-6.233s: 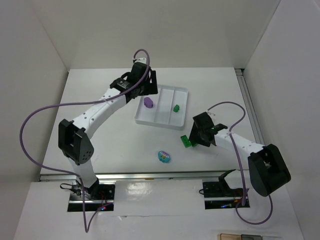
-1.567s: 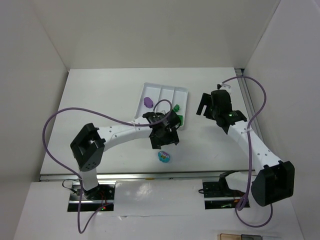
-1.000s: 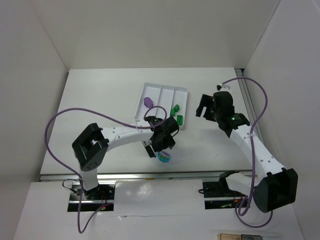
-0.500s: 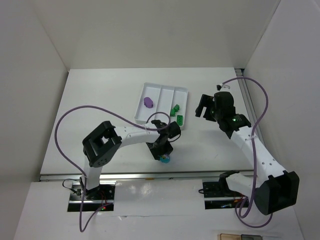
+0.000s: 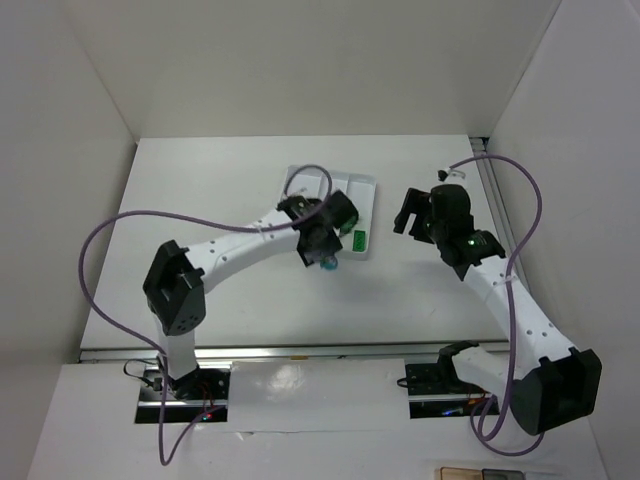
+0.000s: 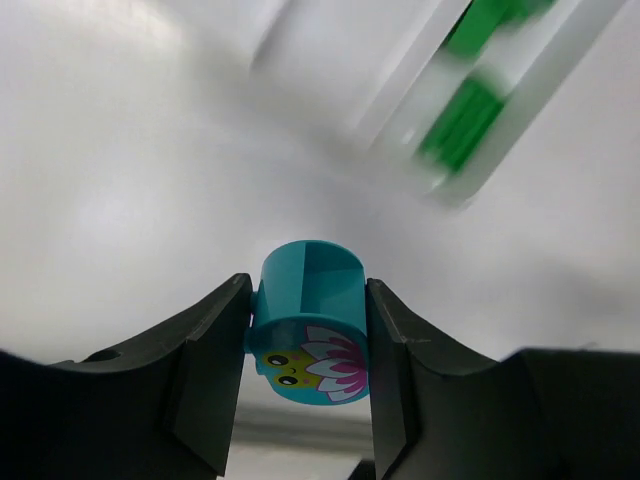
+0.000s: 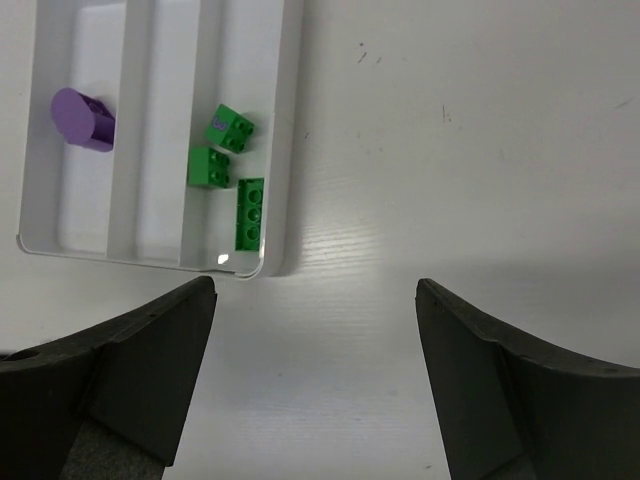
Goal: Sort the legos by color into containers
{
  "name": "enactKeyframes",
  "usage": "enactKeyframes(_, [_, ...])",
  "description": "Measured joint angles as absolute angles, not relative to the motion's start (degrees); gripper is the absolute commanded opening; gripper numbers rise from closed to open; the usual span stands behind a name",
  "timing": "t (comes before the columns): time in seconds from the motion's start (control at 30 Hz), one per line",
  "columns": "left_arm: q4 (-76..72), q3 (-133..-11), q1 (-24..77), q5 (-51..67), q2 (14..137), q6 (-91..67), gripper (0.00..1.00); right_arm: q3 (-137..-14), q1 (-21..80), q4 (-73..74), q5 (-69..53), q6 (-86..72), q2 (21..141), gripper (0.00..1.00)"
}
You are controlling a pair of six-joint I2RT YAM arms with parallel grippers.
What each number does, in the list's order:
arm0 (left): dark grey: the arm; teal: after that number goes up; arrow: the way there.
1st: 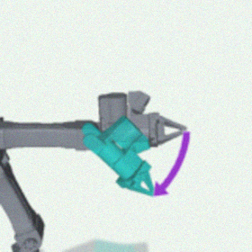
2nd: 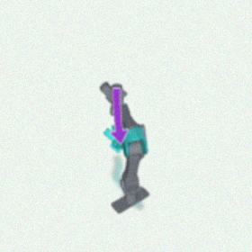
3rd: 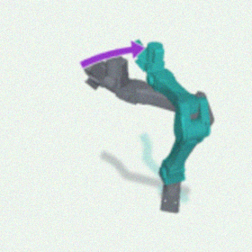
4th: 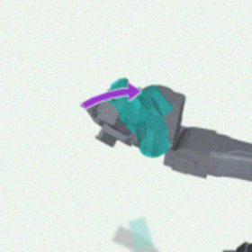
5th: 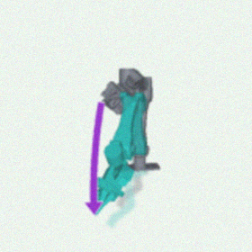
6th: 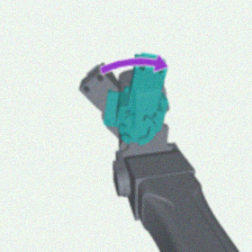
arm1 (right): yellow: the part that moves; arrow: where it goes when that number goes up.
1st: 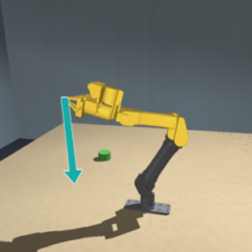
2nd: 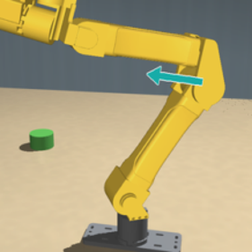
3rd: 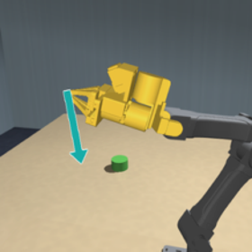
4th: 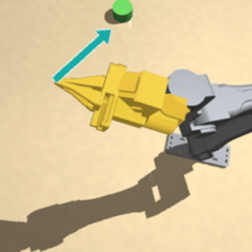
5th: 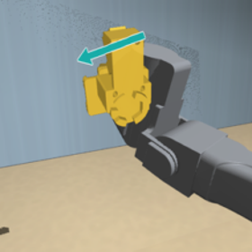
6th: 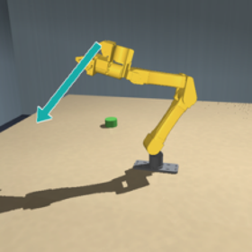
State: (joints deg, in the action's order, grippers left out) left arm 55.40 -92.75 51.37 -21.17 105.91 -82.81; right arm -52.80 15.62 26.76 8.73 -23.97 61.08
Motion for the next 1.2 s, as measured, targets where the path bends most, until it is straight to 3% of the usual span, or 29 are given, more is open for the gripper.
enactKeyframes(0.27, [52.99,-113.62,35.7,-24.36,113.97,-67.29,0.23,-52.69,15.62,26.81,12.16,-24.38,56.42,0.88])
enactKeyframes(0.53, [48.1,-119.42,34.06,-20.08,127.72,-58.43,0.24,-52.69,15.62,27.81,13.34,-24.38,56.99,0.88])
enactKeyframes(0.6, [46.98,-119.85,34.06,-18.48,129.69,-57.06,0.33,-52.69,15.62,28.18,13.54,-24.51,57.45,0.88])
enactKeyframes(0.63, [46.7,-120.14,34.06,-17.69,130.37,-56.55,0.43,-52.69,15.62,28.34,13.61,-24.56,57.6,0.88])
enactKeyframes(0.67, [46.44,-120.53,34.11,-17.19,130.89,-55.64,0.67,-52.69,15.62,28.51,13.69,-24.58,57.78,0.88])
enactKeyframes(0.73, [45.78,-121.21,34.06,-16.4,131.26,-54.61,0.89,-52.69,15.62,28.69,13.74,-24.62,58.11,0.91])
enactKeyframes(0.77, [45.5,-121.47,34.02,-16.19,131.26,-53.89,0.94,-52.69,15.62,28.75,13.76,-24.71,58.33,0.93])
enactKeyframes(0.87, [43.83,-122.28,33.87,-15.14,131.24,-52.16,0.97,-52.69,15.62,28.84,13.91,-25.08,59.07,1.0])
enactKeyframes(1.03, [42.37,-121.91,33.93,-13.04,129.29,-46.48,0.97,-52.71,15.62,29.8,16.27,-26.87,60.64,1.0])
enactKeyframes(1.2, [37.28,-112.92,36.18,-11.62,115.57,-37.71,0.97,-53.06,15.62,31.94,21.17,-29.87,62.0,1.0])
